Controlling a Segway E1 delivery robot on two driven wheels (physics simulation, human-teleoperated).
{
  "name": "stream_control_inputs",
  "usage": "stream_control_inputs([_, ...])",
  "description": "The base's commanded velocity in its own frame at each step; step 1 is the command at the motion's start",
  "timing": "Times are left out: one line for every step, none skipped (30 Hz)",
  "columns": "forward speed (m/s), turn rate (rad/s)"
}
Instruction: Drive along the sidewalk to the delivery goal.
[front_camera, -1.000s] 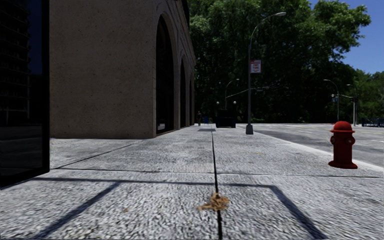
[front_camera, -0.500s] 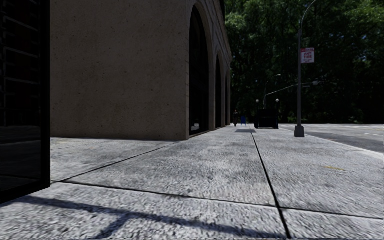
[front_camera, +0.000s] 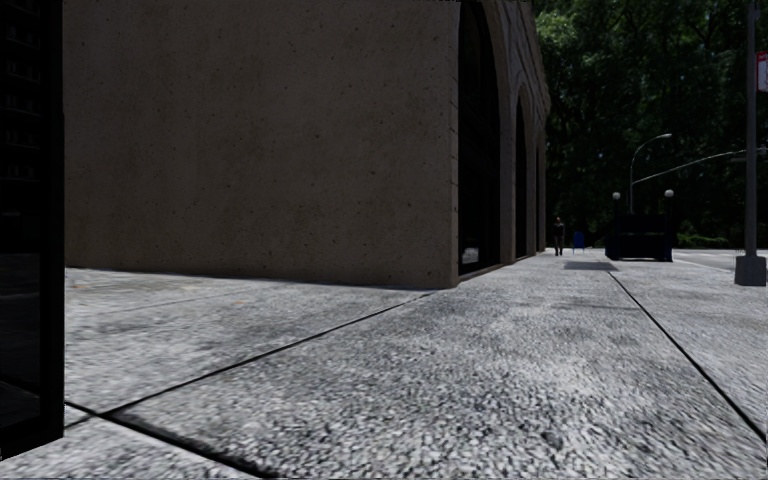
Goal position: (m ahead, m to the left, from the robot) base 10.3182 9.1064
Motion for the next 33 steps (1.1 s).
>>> stream_control_inputs([2.0,0.57])
stream_control_inputs([2.0,0.57])
stream_control_inputs([2.0,0.57])
stream_control_inputs([2.0,0.57])
stream_control_inputs([2.0,0.57])
stream_control_inputs([2.0,0.57])
stream_control_inputs([2.0,0.57])
stream_control_inputs([2.0,0.57])
stream_control_inputs([2.0,0.57])
stream_control_inputs([2.0,0.57])
stream_control_inputs([2.0,0.57])
stream_control_inputs([2.0,0.57])
stream_control_inputs([2.0,0.56])
stream_control_inputs([2.0,0.54])
stream_control_inputs([2.0,0.54])
stream_control_inputs([2.0,0.54])
stream_control_inputs([2.0,0.53])
stream_control_inputs([2.0,0.53])
stream_control_inputs([2.0,0.53])
stream_control_inputs([2.0,0.53])
stream_control_inputs([2.0,0.53])
stream_control_inputs([2.0,0.53])
stream_control_inputs([2.0,0.51])
stream_control_inputs([2.0,0.51])
stream_control_inputs([2.0,0.51])
stream_control_inputs([2.0,0.51])
stream_control_inputs([2.0,0.5])
stream_control_inputs([2.0,0.5])
stream_control_inputs([2.0,0.49])
stream_control_inputs([2.0,0.49])
stream_control_inputs([2.0,0.49])
stream_control_inputs([2.0,0.49])
stream_control_inputs([2.0,0.49])
